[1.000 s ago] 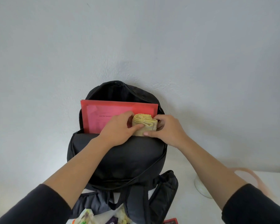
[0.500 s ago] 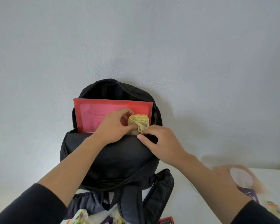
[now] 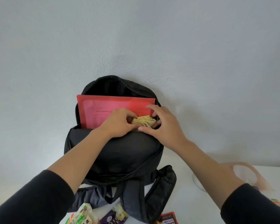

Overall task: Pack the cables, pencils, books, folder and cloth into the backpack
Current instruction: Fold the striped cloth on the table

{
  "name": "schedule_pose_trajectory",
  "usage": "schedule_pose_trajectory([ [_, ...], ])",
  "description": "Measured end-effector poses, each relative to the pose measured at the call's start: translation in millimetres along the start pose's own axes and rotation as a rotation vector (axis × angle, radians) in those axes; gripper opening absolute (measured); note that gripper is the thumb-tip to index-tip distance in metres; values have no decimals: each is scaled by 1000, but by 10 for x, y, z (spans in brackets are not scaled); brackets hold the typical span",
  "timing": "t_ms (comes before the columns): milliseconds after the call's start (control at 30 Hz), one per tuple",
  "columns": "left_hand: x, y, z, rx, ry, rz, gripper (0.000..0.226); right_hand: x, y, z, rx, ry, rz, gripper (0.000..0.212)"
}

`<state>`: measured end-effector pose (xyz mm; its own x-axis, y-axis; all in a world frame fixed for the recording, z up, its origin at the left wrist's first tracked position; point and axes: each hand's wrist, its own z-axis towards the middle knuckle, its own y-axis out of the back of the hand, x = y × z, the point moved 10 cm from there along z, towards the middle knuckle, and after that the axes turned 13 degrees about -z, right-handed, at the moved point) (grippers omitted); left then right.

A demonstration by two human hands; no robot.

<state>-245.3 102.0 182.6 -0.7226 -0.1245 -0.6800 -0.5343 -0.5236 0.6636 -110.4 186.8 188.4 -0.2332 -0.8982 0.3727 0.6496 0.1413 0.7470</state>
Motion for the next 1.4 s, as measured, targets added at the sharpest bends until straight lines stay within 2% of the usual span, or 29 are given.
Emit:
schedule_pose_trajectory([
  [133,-32,-4,4,-19,-4,-88,31,19,-67,106,93,71,-172,30],
  [200,-56,-52,5,15,-20,-51,28,3,-137,102,146,90,-211,20],
  [333,-11,-173,13,117,13,31,30,-104,-242,104,260,27,-240,22],
  [467,-60,-154,27,80,-10,73,28,-57,-138,154,153,-19,-339,18],
  [600,-9,9,-51,23,-25,16,20,-63,-10,92,-11,-2,-123,18],
  [667,24,50,-78,27,-20,38,16,-49,-25,41,-6,9,3,15],
  [767,63,11,-68,74,8,38,20,-53,-129,10,86,-1,-42,13],
  [867,-143,-86,-144,113,-150,62,32,-136,-169,4,138,-74,-101,13],
  [933,-290,-143,-235,125,-279,75,38,-176,-101,-21,83,-115,-58,9],
  [1033,-305,-170,-274,126,-317,146,42,-142,-42,-91,4,-96,23,10],
  [1233,-341,-120,-254,25,-355,166,18,-106,-70,-199,93,-61,82,14],
  [1333,-321,-76,-216,-3,-304,147,14,-197,-73,-261,117,-97,174,15],
  [1400,-346,-82,-235,-4,-329,134,12,-253,-21,-336,88,-116,227,15],
])
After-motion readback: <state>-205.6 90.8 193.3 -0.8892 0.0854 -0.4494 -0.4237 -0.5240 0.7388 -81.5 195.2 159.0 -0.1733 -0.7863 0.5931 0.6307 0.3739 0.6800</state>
